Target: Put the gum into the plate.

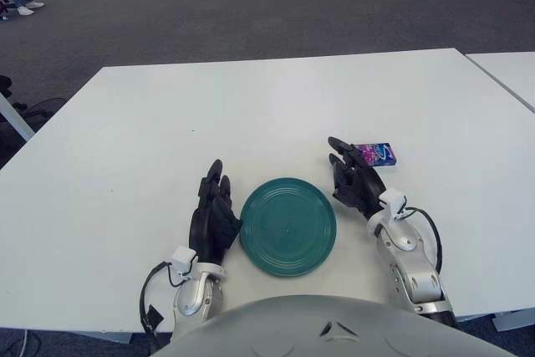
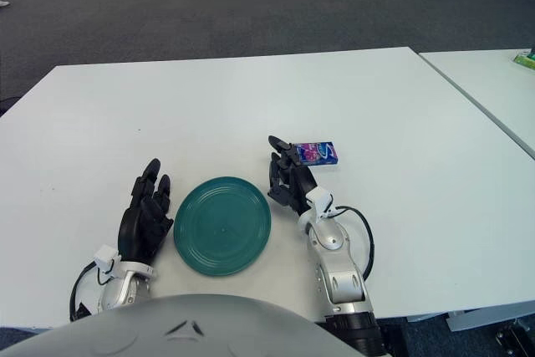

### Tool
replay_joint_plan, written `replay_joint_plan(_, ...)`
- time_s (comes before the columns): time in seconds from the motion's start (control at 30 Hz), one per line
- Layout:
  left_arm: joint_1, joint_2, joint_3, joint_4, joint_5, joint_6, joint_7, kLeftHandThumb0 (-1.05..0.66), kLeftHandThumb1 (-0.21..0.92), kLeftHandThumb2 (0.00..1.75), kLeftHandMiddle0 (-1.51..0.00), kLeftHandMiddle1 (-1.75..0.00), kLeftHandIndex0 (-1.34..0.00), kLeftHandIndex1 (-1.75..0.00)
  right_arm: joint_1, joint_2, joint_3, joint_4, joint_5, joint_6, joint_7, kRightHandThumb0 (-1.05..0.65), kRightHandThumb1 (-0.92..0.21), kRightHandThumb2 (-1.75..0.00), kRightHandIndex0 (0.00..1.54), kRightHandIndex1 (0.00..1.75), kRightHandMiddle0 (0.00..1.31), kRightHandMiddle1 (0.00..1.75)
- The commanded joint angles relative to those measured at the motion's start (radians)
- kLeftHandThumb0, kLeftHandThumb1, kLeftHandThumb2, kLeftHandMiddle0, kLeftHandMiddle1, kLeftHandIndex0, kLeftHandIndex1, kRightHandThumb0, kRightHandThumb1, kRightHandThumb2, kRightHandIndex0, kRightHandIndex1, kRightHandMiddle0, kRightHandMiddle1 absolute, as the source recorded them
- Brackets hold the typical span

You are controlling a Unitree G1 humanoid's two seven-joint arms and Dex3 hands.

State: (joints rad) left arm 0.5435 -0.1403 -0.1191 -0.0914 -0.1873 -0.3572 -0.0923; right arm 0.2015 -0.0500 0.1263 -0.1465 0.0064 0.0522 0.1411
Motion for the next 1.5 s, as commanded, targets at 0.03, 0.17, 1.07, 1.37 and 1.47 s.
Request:
replay_joint_plan(0.03,0.001,0.010,0.007,0.019,-0.003,0.037,-0.002,-0.99,0.92,1.04,-0.12,0.00,0.00,-0.30,-0.102,0.014,-0.006,0.025,-0.019,0.004,-0.027,-0.54,-0.92,-1.04,0.16,0.01,0.00,0.45)
replay_joint_plan(0.17,-0.007,0.002,0.016,0.029,-0.016,0.042,0.003,-0.99,0.92,1.04,-0.14,-0.01,0.00,-0.36,-0.169,-0.002,-0.007,-0.034,-0.031,0.020,-0.023,-0.56,-0.92,-1.02,0.15,0.00,0.00,0.42)
replay_joint_plan(1.07,-0.046,-0.031,0.025,0.080,-0.058,-0.002,0.004,-1.02,0.92,0.99,-0.14,-0.01,0.00,-0.42,-0.548,-0.571,0.273,0.242,-0.940,-0.284,-0.062,-0.86,-0.92,-0.79,0.09,0.00,0.00,0.35)
replay_joint_plan(1.37,-0.035,-0.016,0.016,0.069,-0.091,-0.002,-0.020,-1.03,0.92,1.00,-0.14,0.00,0.00,-0.38,-0.661,-0.637,0.315,0.360,-1.025,-0.331,-0.019,-0.90,-0.92,-0.77,0.09,0.01,0.00,0.27)
replay_joint_plan(1.47,-0.032,-0.012,0.015,0.069,-0.088,-0.011,-0.026,-1.03,0.92,0.99,-0.12,0.00,0.00,-0.35,-0.678,-0.640,0.319,0.388,-1.023,-0.346,-0.014,-0.91,-0.92,-0.77,0.10,0.01,0.00,0.25)
